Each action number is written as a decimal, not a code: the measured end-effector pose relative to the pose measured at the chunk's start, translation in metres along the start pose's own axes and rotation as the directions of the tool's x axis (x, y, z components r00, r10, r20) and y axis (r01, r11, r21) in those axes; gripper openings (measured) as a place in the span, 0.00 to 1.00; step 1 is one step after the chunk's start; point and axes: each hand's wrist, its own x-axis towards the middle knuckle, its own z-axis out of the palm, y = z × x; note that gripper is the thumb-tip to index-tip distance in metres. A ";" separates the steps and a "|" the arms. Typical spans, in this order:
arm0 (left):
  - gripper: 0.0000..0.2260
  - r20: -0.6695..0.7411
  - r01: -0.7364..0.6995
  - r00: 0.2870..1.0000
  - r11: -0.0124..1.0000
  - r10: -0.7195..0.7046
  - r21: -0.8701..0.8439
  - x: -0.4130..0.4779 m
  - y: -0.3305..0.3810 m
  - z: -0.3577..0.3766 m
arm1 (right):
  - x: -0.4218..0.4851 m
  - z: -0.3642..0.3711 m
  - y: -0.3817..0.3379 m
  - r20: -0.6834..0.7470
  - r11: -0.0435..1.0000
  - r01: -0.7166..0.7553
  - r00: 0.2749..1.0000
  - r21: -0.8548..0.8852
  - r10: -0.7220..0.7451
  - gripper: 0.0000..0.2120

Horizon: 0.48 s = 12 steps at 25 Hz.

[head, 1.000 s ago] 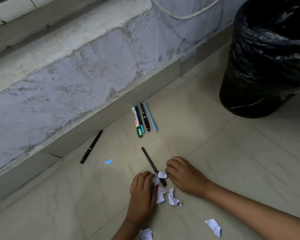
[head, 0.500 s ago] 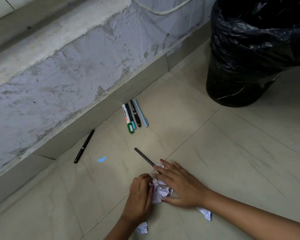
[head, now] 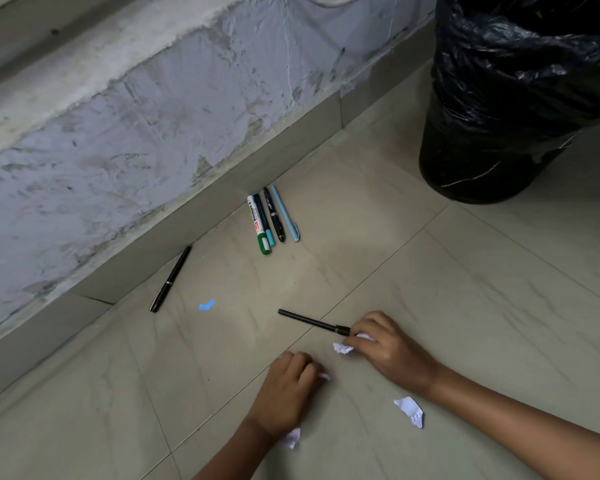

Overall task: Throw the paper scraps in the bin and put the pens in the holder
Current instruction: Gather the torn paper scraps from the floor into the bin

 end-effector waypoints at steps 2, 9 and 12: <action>0.11 -0.011 0.065 0.998 0.998 -0.065 0.003 0.023 -0.002 -0.006 | 0.006 -0.012 0.003 -0.031 0.986 -0.140 0.989 0.092 0.143 0.11; 0.09 -0.106 0.161 0.974 0.943 -0.199 -0.292 0.084 0.015 -0.033 | -0.026 -0.038 0.004 0.134 0.939 -0.303 0.950 0.166 0.283 0.16; 0.11 -0.093 0.053 0.992 0.958 -0.083 -0.282 0.074 0.008 -0.047 | -0.029 -0.038 0.001 0.205 0.964 -0.258 0.949 0.066 0.239 0.13</action>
